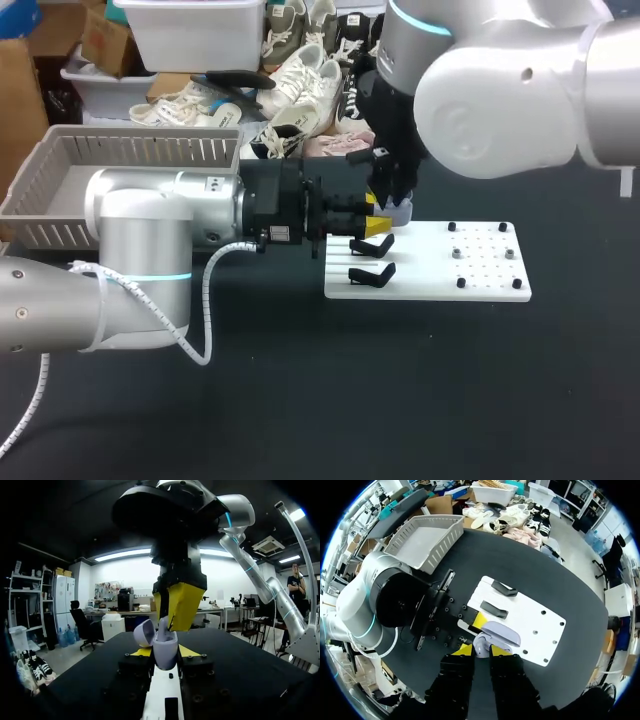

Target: Pick up each earbud case from the left stands, insert the matching earbuds, close the lid, and place the case in the box.

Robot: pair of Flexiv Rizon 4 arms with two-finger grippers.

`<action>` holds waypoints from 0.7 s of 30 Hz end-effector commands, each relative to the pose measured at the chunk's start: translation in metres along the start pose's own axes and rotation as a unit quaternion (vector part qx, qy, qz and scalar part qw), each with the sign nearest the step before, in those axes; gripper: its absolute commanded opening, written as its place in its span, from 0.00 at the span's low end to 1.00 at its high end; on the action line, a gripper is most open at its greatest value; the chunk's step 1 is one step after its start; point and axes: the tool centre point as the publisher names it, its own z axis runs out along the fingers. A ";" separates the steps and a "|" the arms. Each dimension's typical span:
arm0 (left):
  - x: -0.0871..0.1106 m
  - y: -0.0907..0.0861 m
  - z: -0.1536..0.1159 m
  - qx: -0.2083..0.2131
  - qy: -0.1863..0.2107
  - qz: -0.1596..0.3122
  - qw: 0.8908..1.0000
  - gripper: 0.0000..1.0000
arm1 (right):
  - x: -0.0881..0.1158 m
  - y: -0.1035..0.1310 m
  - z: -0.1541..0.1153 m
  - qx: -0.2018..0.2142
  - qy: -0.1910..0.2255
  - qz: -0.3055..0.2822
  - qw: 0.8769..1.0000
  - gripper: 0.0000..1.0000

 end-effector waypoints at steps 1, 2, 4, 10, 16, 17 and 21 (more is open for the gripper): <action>0.000 0.000 0.000 -0.001 -0.001 0.001 1.000 0.00 | -0.004 0.001 0.001 0.002 0.007 -0.002 1.000 0.00; 0.000 0.000 0.000 -0.001 -0.001 0.001 1.000 0.00 | -0.004 0.003 0.001 0.003 0.009 -0.006 1.000 0.03; 0.000 0.000 0.000 -0.001 -0.001 0.001 1.000 0.00 | -0.004 0.005 0.002 0.004 0.010 -0.008 1.000 0.32; 0.000 0.000 0.000 -0.001 -0.001 0.001 1.000 0.00 | -0.002 0.007 -0.001 0.007 0.009 -0.008 1.000 0.59; 0.000 0.000 0.000 -0.001 -0.001 0.001 1.000 0.00 | 0.004 0.010 -0.009 0.010 0.002 -0.009 1.000 0.69; 0.000 0.000 0.000 -0.001 -0.001 0.001 1.000 0.00 | 0.005 0.011 -0.012 0.010 0.000 -0.010 1.000 0.69; 0.000 0.000 0.000 -0.001 -0.001 0.001 1.000 0.00 | 0.010 0.015 -0.024 0.004 -0.013 -0.013 1.000 0.72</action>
